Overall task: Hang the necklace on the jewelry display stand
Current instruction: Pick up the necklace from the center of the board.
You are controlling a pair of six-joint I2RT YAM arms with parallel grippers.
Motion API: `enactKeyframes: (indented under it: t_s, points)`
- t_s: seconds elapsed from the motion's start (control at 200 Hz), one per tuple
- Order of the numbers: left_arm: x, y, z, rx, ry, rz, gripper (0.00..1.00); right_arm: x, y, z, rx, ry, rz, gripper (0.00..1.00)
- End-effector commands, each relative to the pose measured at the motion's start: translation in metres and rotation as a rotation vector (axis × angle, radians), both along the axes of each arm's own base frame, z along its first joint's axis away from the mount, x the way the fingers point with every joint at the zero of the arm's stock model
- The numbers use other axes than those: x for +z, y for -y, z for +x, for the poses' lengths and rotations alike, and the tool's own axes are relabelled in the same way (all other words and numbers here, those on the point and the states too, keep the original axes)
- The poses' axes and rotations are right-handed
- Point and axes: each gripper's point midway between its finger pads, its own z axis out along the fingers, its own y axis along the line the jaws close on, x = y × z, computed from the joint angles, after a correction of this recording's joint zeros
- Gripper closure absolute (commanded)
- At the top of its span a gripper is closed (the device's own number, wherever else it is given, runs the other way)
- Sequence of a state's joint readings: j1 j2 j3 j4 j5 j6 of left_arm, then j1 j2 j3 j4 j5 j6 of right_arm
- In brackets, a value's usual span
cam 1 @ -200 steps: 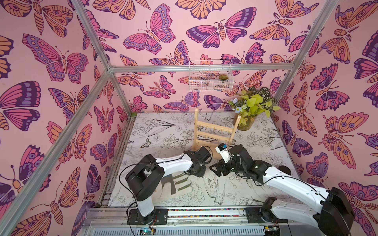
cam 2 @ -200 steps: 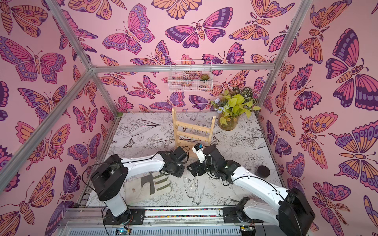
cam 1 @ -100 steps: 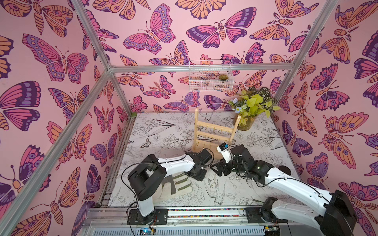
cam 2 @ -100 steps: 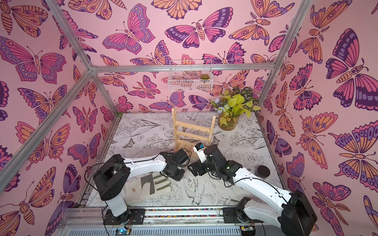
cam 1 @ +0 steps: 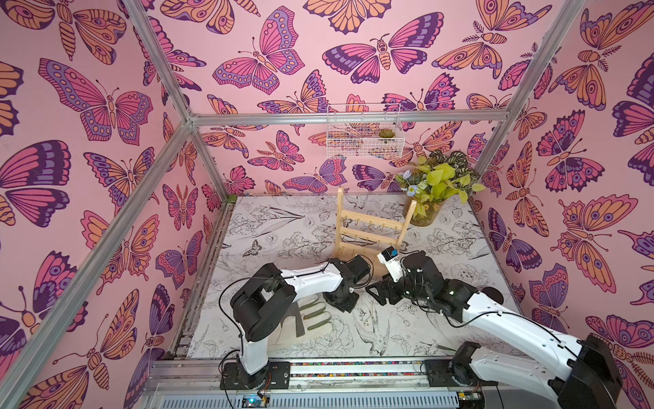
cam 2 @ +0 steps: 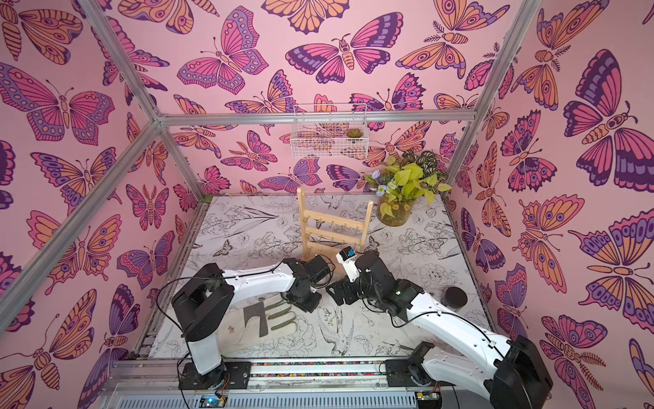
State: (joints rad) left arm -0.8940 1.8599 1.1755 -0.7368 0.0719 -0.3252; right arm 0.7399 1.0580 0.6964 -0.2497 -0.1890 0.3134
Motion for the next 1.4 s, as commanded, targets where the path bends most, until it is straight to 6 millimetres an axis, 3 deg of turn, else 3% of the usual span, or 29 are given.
enactKeyframes:
  t_s: [0.0, 0.185, 0.416, 0.726, 1.092, 1.392]
  points:
    - [-0.037, -0.021, -0.027, -0.008, -0.145, 0.093, 0.89, 0.005, 0.004, 0.001, -0.017, 0.009, -0.003, 0.13]
    - [-0.036, -0.022, -0.025, 0.001, -0.152, 0.091, 0.95, 0.009, 0.005, -0.002, -0.017, 0.009, 0.009, 0.13]
    - [-0.018, -0.010, -0.014, 0.021, -0.113, 0.037, 1.00, 0.012, 0.007, -0.003, -0.011, 0.019, 0.008, 0.13]
    - [0.019, -0.003, 0.004, 0.070, 0.004, -0.035, 1.00, 0.004, 0.004, -0.006, 0.009, -0.001, 0.005, 0.13]
    - [0.035, -0.006, 0.006, 0.100, 0.043, -0.063, 1.00, 0.000, 0.004, -0.008, 0.015, -0.011, 0.000, 0.13]
    - [0.079, -0.002, 0.016, 0.117, 0.133, -0.137, 1.00, -0.011, -0.001, -0.016, 0.071, -0.034, 0.006, 0.13]
